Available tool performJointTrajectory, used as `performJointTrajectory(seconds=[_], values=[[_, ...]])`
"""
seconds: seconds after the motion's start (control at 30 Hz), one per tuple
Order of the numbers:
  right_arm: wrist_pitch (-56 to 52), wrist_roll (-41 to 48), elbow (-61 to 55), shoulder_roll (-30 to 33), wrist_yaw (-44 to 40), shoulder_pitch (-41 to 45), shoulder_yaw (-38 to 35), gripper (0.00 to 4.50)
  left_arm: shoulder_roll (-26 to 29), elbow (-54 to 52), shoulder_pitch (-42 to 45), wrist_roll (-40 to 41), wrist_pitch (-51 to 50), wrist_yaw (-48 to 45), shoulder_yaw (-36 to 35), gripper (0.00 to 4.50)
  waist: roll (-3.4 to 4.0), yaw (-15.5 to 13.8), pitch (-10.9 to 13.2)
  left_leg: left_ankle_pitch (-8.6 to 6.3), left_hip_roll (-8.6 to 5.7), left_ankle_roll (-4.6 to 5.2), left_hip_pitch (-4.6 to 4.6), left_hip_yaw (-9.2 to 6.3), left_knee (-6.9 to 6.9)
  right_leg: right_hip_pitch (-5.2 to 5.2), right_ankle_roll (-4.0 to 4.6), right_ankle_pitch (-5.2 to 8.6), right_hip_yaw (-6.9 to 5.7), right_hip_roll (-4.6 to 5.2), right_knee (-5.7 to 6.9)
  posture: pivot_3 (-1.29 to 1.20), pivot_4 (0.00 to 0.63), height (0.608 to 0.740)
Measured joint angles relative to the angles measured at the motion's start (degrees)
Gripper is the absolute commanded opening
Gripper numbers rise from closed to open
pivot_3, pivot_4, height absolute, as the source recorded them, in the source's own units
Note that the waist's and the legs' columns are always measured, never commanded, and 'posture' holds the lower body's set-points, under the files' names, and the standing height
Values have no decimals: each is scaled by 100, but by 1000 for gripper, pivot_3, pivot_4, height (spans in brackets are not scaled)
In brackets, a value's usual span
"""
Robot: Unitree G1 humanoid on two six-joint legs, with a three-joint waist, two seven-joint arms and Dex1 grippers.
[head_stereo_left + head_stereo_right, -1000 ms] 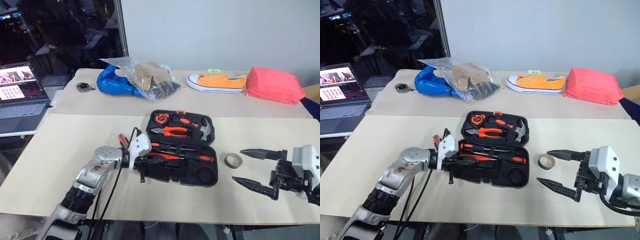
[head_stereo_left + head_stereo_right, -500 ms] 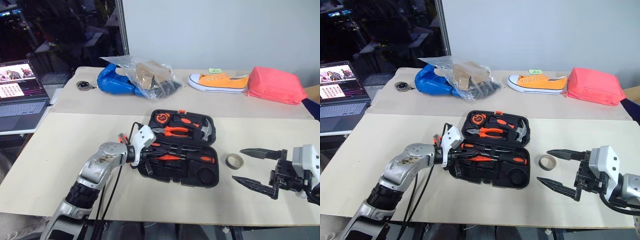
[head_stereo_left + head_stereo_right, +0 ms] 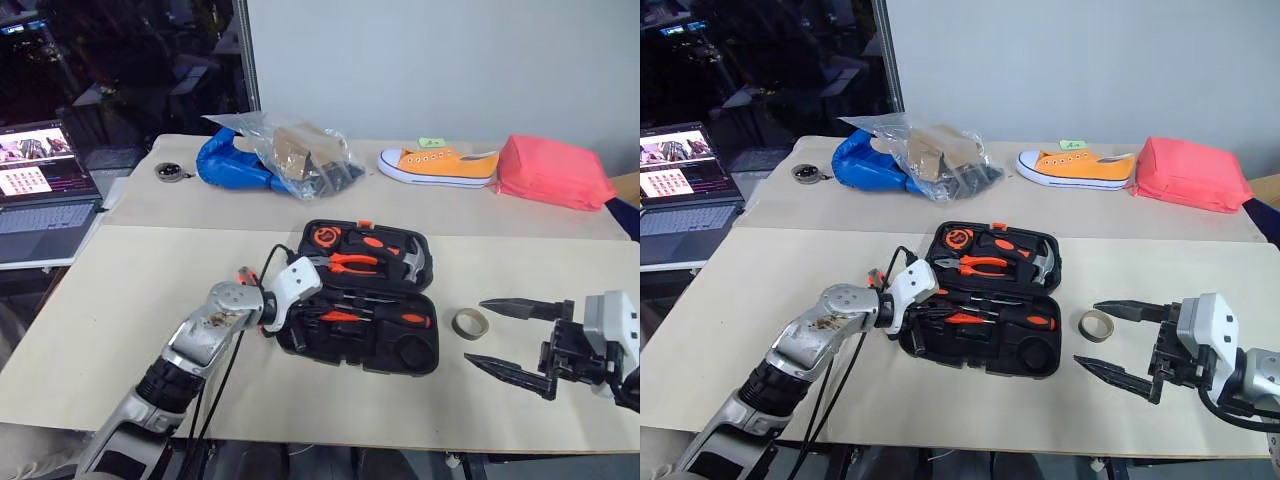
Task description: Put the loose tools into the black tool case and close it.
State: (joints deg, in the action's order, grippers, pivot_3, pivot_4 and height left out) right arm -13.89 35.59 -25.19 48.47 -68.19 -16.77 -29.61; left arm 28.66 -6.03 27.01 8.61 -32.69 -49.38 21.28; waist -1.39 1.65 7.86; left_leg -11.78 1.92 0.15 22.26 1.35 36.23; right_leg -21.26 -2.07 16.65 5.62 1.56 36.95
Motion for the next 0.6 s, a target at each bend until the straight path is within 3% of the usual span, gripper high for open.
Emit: performJointTrajectory(seconds=[0.37,0.6], values=[[0,0,-10,-1,15,-4,0,4500,270,-154,-406,-59,526,-37,-308,22,7,-2,-4,0,7,0,0,-1,-3,0,1,0,3,3,-1,0,150,740],[0,0,-12,-21,33,16,2,4500,-293,-411,-459,1166,-145,-216,-939,22,9,-69,10,0,2,0,13,2,-2,-9,-1,0,-7,3,-6,0,150,740]])
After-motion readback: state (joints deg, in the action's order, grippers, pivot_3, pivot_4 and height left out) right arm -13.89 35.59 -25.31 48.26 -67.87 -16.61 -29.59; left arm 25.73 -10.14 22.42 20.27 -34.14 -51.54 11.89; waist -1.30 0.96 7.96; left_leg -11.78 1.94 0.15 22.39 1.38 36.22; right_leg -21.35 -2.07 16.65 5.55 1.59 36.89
